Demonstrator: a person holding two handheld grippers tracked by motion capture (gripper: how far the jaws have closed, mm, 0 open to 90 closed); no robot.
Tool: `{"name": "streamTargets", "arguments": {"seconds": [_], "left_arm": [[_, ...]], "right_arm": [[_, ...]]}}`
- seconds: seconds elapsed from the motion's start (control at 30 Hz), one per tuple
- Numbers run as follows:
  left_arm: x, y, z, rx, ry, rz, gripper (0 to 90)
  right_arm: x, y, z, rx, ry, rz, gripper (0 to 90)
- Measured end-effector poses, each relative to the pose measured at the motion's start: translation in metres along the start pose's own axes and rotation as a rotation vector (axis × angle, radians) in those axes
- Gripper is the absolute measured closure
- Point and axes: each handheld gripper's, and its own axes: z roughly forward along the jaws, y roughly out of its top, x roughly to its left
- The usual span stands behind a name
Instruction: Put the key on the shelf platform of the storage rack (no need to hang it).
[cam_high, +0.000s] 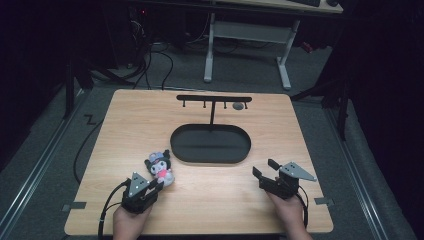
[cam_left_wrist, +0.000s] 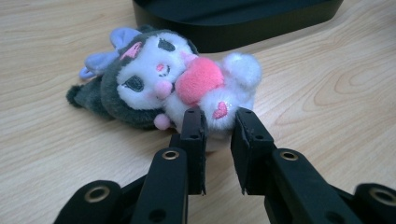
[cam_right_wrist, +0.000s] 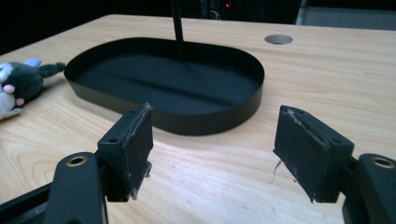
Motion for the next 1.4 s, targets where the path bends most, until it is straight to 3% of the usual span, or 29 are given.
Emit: {"name": "streamTargets", "arguments": {"seconds": [0.33,0.63,0.77,0.93,1.1,1.4], "left_arm": [[0.007,-0.009,-0.013,0.009,-0.03,-0.013,74.9],[0.017,-0.014,-0.025,-0.004,0.014,-0.031,72.3],[0.031,-0.016,-0.03,-0.017,0.035,-0.082,72.0],[0.04,-0.015,-0.031,-0.021,0.058,-0.111,71.9],[0.044,-0.013,-0.028,-0.013,0.058,-0.108,71.7],[0.048,0.0,-0.029,-0.022,0.066,-0.058,65.4]], "right_arm": [[0.012,0.007,0.019,0.008,0.046,-0.026,28.2],[0.02,0.01,0.028,0.012,0.07,-0.05,28.5],[0.021,0.009,0.029,0.021,0.071,-0.056,28.5],[0.023,0.008,0.027,0.026,0.067,-0.065,28.5],[0.02,0.004,0.022,0.029,0.052,-0.063,28.5],[0.013,-0.003,0.01,0.035,0.022,-0.043,28.4]]}}
